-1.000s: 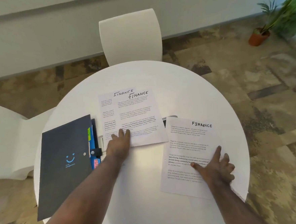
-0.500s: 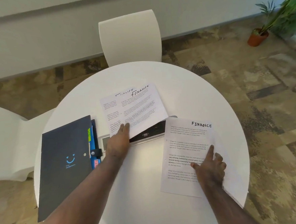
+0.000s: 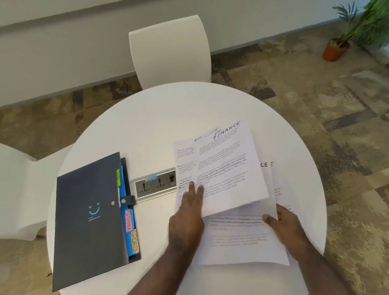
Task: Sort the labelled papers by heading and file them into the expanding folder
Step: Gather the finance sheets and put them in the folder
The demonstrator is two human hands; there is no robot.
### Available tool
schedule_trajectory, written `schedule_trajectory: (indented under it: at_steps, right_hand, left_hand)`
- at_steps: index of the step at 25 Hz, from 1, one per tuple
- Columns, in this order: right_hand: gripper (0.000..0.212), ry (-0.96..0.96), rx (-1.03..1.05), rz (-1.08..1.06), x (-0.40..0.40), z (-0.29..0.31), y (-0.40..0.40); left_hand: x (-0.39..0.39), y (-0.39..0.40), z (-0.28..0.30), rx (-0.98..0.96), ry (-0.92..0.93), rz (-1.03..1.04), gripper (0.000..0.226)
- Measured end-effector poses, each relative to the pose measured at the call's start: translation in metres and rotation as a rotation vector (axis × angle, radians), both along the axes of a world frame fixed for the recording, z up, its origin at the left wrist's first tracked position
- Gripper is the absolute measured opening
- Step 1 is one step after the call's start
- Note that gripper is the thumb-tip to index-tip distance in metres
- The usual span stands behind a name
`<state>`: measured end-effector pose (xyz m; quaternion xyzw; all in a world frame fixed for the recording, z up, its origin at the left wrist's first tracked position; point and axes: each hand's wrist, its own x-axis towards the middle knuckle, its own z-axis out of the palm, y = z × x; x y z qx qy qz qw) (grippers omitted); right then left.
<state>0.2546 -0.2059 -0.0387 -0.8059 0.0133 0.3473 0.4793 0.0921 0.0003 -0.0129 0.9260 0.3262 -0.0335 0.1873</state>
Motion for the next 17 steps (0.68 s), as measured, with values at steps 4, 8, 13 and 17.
schedule_trajectory:
  at_steps: [4,8,13,17]
  right_hand:
    - [0.029,0.164,0.235,0.006,-0.014,0.010,-0.004]
    - [0.038,0.567,0.382,-0.319,-0.007,0.011,0.005]
    - [0.044,0.744,0.385,-0.152,0.004,-0.001,-0.012]
    - [0.039,0.435,0.189,-0.063,0.003,-0.014,-0.007]
  left_hand:
    - [-0.026,-0.037,-0.012,0.017,0.002,-0.155,0.087]
    - [-0.047,-0.063,-0.042,-0.142,0.254,-0.325,0.082]
    - [-0.056,-0.070,-0.045,-0.234,0.367,-0.382,0.090]
    - [-0.066,-0.053,-0.042,-0.285,0.224,-0.424,0.097]
